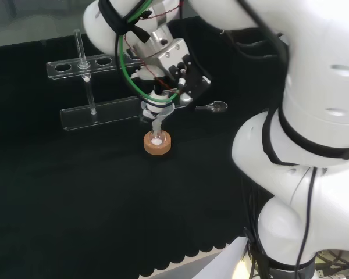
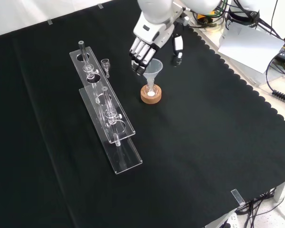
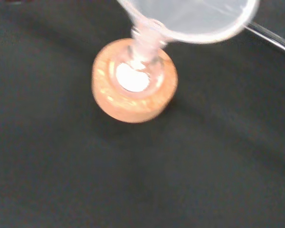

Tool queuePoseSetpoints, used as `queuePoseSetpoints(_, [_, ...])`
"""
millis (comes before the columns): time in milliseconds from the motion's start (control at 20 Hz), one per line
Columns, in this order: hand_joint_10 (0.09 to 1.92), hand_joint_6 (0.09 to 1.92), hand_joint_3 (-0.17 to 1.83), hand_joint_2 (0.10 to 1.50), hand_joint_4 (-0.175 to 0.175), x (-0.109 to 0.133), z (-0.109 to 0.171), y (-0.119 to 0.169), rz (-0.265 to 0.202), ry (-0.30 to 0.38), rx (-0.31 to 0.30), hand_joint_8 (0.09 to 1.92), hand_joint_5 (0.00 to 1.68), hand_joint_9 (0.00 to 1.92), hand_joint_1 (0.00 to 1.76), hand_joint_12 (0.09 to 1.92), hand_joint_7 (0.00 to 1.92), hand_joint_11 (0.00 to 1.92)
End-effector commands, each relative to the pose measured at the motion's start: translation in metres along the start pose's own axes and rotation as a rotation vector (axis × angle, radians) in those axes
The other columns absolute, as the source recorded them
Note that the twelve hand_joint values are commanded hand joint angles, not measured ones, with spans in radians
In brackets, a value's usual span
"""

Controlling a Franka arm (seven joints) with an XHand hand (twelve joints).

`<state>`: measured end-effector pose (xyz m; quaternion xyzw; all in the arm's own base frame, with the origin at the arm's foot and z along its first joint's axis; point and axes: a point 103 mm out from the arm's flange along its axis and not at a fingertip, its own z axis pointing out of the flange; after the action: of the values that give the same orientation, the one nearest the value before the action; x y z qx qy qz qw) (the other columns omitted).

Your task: Remove the funnel from the round-bottom flask.

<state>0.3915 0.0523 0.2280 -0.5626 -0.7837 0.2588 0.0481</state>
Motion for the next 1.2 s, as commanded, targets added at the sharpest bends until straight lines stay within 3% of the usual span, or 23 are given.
queuePoseSetpoints(50, [0.8, 0.09, 0.34, 0.71, -0.014, -0.02, 0.034, 0.006, 0.029, 0.036, 0.061, 0.52, 0.12, 0.22, 0.6, 1.45, 0.0, 0.35])
queuePoseSetpoints(850, [0.8, 0.09, 0.34, 0.71, -0.014, -0.011, 0.036, 0.014, 0.01, 0.034, 0.059, 0.51, 0.13, 0.23, 0.61, 1.45, 0.0, 0.35])
queuePoseSetpoints(1050, [0.72, 0.09, 0.36, 0.7, -0.019, -0.01, 0.039, 0.017, 0.015, 0.015, 0.068, 0.56, 0.15, 0.34, 0.61, 1.44, 0.0, 0.36])
queuePoseSetpoints(1200, [0.65, 0.09, 0.38, 0.7, -0.025, -0.011, 0.041, 0.017, 0.04, -0.022, 0.035, 0.64, 0.21, 0.47, 0.64, 1.42, 0.04, 0.38])
